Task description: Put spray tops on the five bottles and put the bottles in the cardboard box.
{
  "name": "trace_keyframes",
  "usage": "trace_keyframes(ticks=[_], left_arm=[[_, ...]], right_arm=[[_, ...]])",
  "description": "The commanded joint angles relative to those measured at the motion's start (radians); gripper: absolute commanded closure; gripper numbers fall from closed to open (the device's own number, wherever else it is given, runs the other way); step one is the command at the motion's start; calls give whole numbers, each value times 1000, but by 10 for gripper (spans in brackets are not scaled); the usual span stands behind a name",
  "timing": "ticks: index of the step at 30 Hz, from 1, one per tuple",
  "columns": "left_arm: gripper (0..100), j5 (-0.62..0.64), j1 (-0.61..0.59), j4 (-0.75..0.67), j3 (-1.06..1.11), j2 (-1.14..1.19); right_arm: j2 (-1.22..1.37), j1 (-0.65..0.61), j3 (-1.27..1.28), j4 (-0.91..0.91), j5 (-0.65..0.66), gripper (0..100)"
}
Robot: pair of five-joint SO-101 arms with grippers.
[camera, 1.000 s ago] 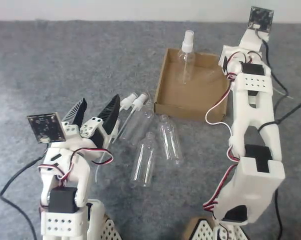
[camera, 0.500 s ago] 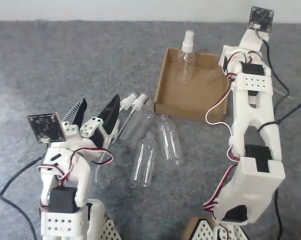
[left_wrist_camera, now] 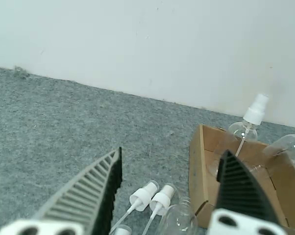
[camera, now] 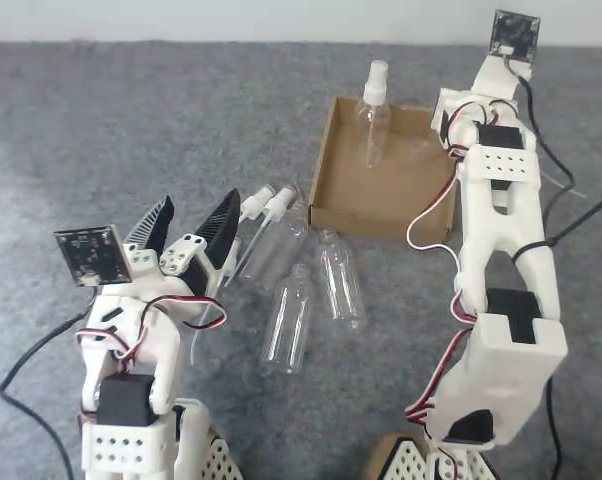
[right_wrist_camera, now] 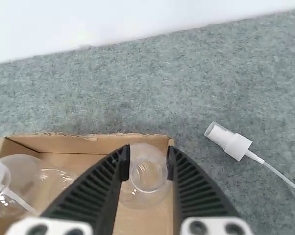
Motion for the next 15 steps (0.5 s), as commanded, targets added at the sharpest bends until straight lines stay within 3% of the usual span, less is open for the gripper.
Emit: trace_keyframes(ticks=[1,15], left_arm=[[702,-5,5,-28,-7,0],[702,-5,3,-28,-8,0]], right_arm=[[-36,-12,-98,-8,-3,910],[-41,-64,-129,-8,77,910]])
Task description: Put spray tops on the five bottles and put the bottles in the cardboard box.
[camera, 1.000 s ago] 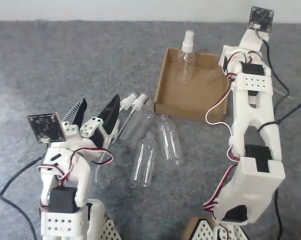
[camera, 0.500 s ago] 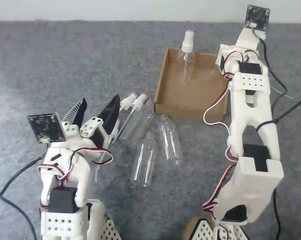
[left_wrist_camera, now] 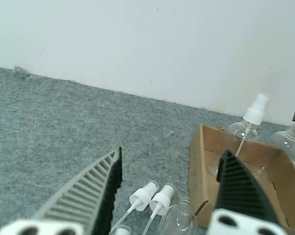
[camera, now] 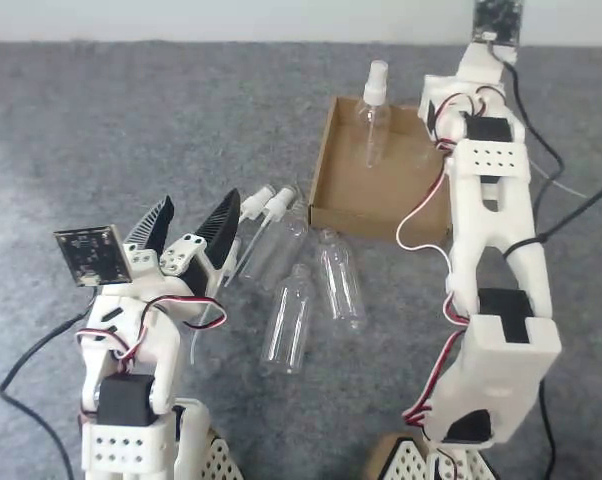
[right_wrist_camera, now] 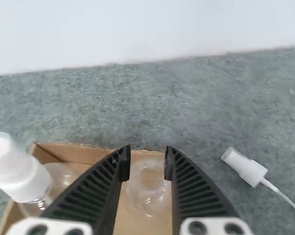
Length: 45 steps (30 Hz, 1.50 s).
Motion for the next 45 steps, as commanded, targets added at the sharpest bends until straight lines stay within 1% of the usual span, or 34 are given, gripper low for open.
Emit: trace_keyframes(ticks=[1,4,7,8,9,13,15,17,20,25,28,30,32,34,36,40,45], left_arm=[[702,-5,3,-28,-8,0],[702,-5,3,-28,-8,0],[702,-5,3,-28,-8,0],[702,-5,3,-28,-8,0],[702,-5,3,-28,-8,0],[702,-5,3,-28,-8,0],[702,-5,3,-28,-8,0],[702,-5,3,-28,-8,0],[702,-5,3,-28,-8,0],[702,-15,-6,-18,-2,0],[702,-103,-72,-17,42,0],[702,-135,-133,-14,67,0],[702,-143,-195,-12,85,0],[702,-144,-245,-12,96,0],[702,-144,-279,-12,107,0],[702,-143,-298,-12,148,0],[702,-146,-295,-20,216,0]], right_arm=[[-42,-7,-64,-8,34,910],[-77,24,-72,8,35,910],[-142,77,-75,81,40,910],[-168,94,-75,113,64,910],[-193,110,-75,145,115,910],[-265,151,-75,286,384,910],[-271,170,-74,357,522,910],[-260,193,-69,407,628,910],[-209,239,-69,438,712,910],[-102,348,-100,423,822,906],[-47,420,-149,390,825,858],[-4,444,-183,384,827,816],[51,450,-218,383,829,788],[111,449,-244,355,821,783],[174,433,-252,278,819,783],[295,407,-253,88,816,783],[380,357,-255,-90,692,786]])
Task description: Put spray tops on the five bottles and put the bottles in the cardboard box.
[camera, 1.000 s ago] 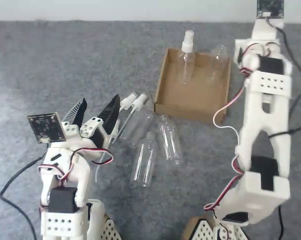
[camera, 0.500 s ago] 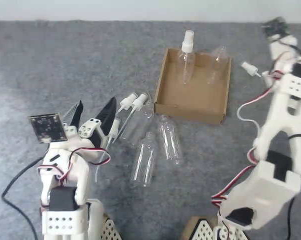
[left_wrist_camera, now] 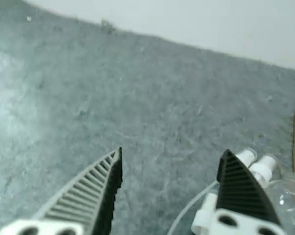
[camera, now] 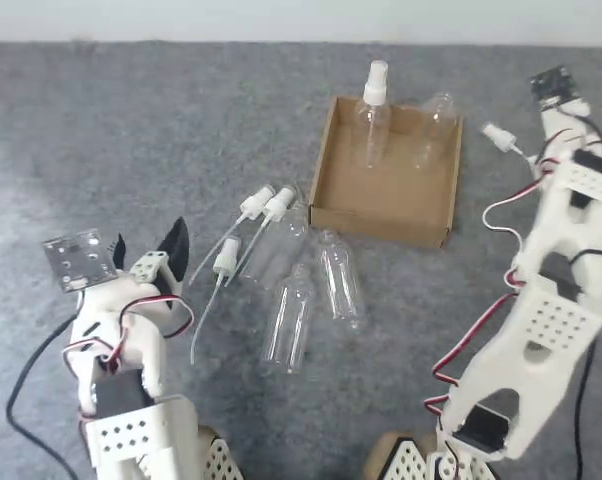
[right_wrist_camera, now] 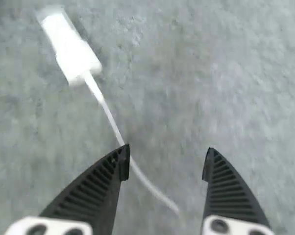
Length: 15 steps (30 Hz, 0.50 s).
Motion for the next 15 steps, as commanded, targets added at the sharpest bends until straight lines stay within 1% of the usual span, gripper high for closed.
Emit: trace_keyframes(ticks=[1,5,10,15], left_arm=[[702,-9,-9,-18,18,-2],[702,-11,-6,-32,35,-2],[702,-11,-9,-52,45,-2],[702,-11,-9,-52,45,-2]], right_arm=[[12,-54,-63,-163,-118,786],[38,-90,-63,-236,-213,786],[93,-84,-63,-257,-187,786],[168,-85,-63,-329,-187,786]])
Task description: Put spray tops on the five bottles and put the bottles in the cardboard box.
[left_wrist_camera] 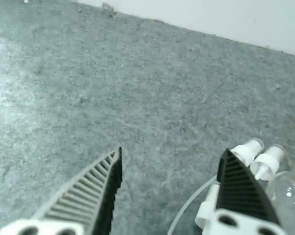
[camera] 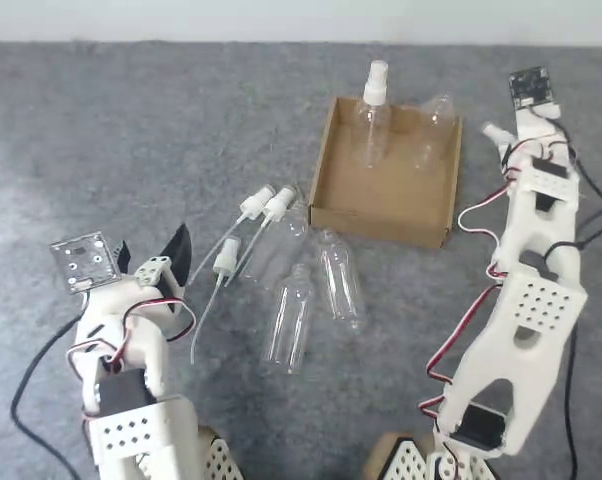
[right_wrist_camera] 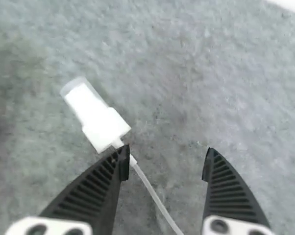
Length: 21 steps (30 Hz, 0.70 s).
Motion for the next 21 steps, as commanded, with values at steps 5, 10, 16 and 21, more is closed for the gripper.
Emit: trace_keyframes(ticks=[5,10,16,21], left_arm=[[702,-11,-3,-28,-7,-2],[702,-11,-3,-28,-7,-2],[702,-11,-2,-28,-5,-2],[702,-11,0,-28,-5,-2]], right_arm=[[77,1,-63,-116,9,891],[90,38,-63,-134,14,976],[64,125,-63,15,15,994],[10,206,-63,188,60,994]])
